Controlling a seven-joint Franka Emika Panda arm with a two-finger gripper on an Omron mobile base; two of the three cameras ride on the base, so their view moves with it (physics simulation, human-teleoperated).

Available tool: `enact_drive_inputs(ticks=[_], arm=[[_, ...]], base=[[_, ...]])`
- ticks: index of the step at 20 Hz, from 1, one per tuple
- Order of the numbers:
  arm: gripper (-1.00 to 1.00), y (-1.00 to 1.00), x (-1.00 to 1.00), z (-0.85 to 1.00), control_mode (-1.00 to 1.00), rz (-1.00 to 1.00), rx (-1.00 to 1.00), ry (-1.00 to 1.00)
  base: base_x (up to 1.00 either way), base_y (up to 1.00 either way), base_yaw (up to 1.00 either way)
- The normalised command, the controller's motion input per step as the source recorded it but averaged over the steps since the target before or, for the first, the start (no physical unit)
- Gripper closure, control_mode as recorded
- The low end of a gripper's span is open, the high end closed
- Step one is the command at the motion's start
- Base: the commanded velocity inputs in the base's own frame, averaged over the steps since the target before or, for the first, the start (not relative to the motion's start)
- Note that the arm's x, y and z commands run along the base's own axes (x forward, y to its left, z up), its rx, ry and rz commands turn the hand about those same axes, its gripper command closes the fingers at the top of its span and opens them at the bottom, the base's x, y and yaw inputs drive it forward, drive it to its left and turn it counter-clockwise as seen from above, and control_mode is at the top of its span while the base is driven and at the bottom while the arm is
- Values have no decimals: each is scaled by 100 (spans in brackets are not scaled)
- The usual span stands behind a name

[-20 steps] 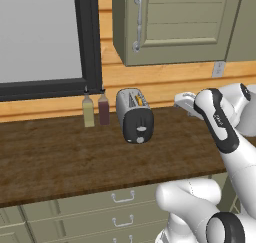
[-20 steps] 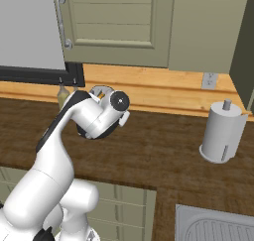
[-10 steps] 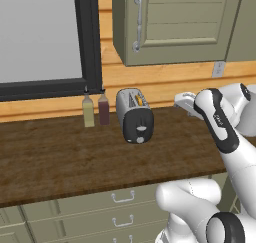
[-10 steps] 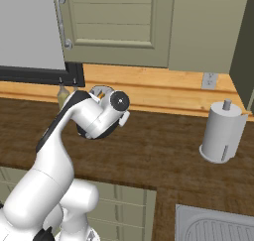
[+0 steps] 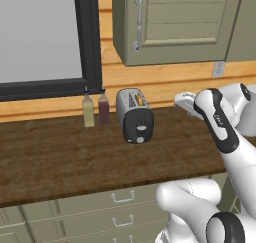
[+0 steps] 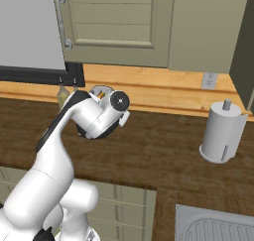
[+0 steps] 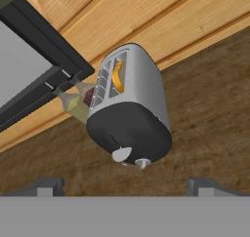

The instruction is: Start the toaster. Once the lever pops up, take the bread to the plate on the dining counter.

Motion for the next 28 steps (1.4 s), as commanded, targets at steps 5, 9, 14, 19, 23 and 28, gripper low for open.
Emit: enact_drive_inputs(ticks=[5,9,14,19,23,28], arm=[[-100,0,0,0,-100,0,0,0],[-100,0,0,0,-100,0,0,0],[-100,0,0,0,-100,0,0,0],[-100,0,0,0,-100,0,0,0],[-100,0,0,0,-100,0,0,0],[-100,0,0,0,-100,0,0,0]], base=[[0,0,0],[0,0,0],[0,0,0],[0,0,0],[0,0,0],[0,0,0]])
